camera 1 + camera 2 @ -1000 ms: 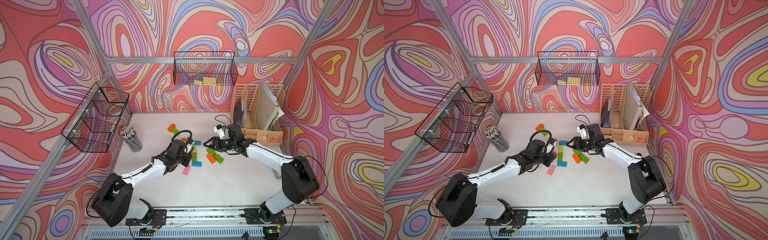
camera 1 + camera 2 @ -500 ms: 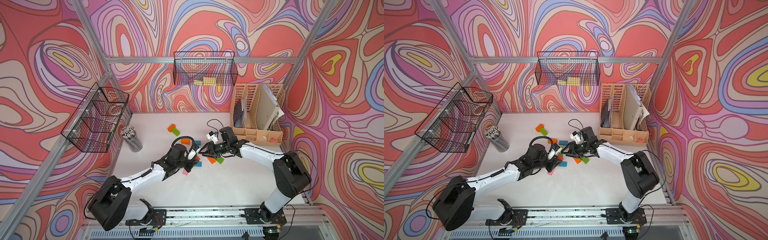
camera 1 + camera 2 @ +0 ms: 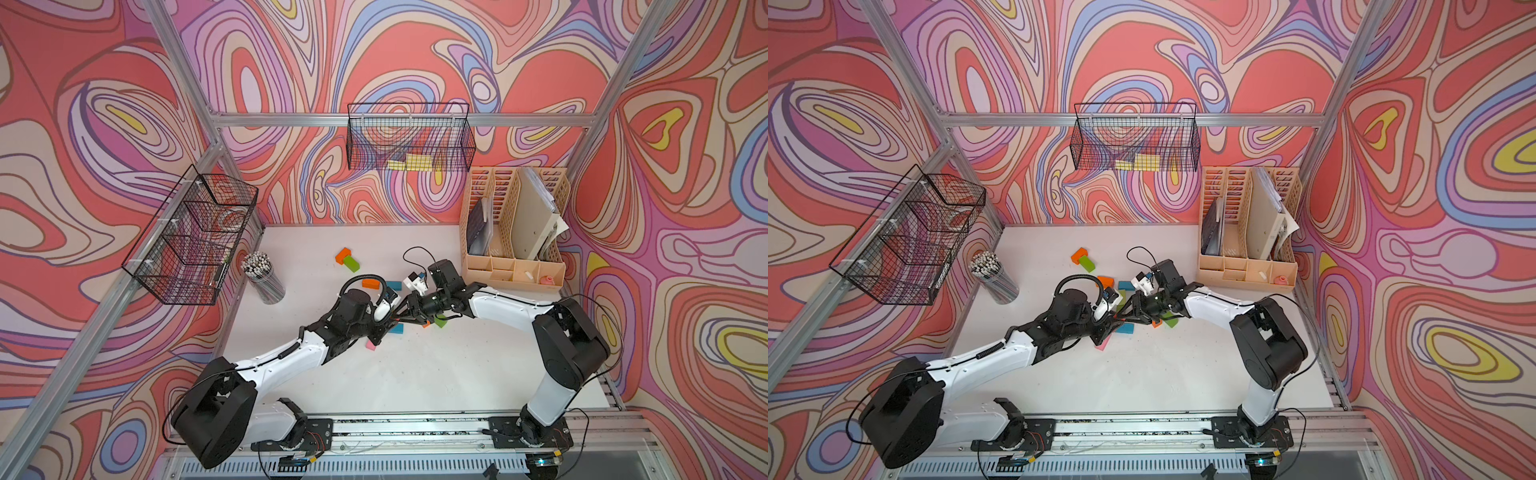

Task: Assemble the letter c with building blocks
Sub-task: Place the building block at the center of the board.

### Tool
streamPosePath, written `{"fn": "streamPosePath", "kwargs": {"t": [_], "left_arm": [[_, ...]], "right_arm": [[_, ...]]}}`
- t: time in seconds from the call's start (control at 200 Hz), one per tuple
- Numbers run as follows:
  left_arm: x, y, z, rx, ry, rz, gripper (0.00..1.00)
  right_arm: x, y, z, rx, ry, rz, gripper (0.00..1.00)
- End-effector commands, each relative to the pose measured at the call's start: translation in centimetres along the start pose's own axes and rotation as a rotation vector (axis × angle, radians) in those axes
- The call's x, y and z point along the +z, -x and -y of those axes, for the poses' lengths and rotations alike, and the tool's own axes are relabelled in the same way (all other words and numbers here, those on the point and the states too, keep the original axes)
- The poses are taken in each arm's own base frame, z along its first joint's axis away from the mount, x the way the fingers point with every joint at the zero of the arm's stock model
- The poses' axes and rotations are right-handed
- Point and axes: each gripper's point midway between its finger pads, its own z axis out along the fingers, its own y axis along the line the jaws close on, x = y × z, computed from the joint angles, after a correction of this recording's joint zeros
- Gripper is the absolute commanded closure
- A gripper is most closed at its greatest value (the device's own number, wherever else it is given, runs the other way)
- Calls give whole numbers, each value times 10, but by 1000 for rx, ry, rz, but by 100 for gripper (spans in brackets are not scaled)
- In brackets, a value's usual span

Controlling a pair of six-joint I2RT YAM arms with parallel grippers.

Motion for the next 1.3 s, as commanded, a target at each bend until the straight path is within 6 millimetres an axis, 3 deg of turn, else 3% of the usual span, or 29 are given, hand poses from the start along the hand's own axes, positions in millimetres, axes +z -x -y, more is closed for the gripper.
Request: {"fn": "streamPosePath", "kwargs": {"t": [0.0,0.11,0.245,0.356,0.436,0.681,0.701,0.871,1.292], "left_arm": [[1,5,-1,28,14,17,74],[2,4,-4,17,30,11,64],[-1,8,-7,-44,52,35,47],[-9,13,-2,-119,28,82,43],[-14,13,-4,-184,44,97,42],[-15,-16,-22,-358,95,24,43],[-15,-17,-24,-372,98,24,43],[-14,-30,-41,-479,97,17,45],[-7,-42,-45,-497,93,-16,46]], "right_arm": [[0,2,-12,-20,38,5,74],[-2,2,-12,-30,37,17,84],[-12,12,-10,-44,17,65,87],[-26,30,0,-24,0,125,87],[-37,45,10,-7,-16,176,87],[-64,88,40,29,-83,310,87],[-61,91,52,52,-101,308,87],[-64,117,76,77,-139,355,87],[-59,164,114,138,-163,454,85]]}}
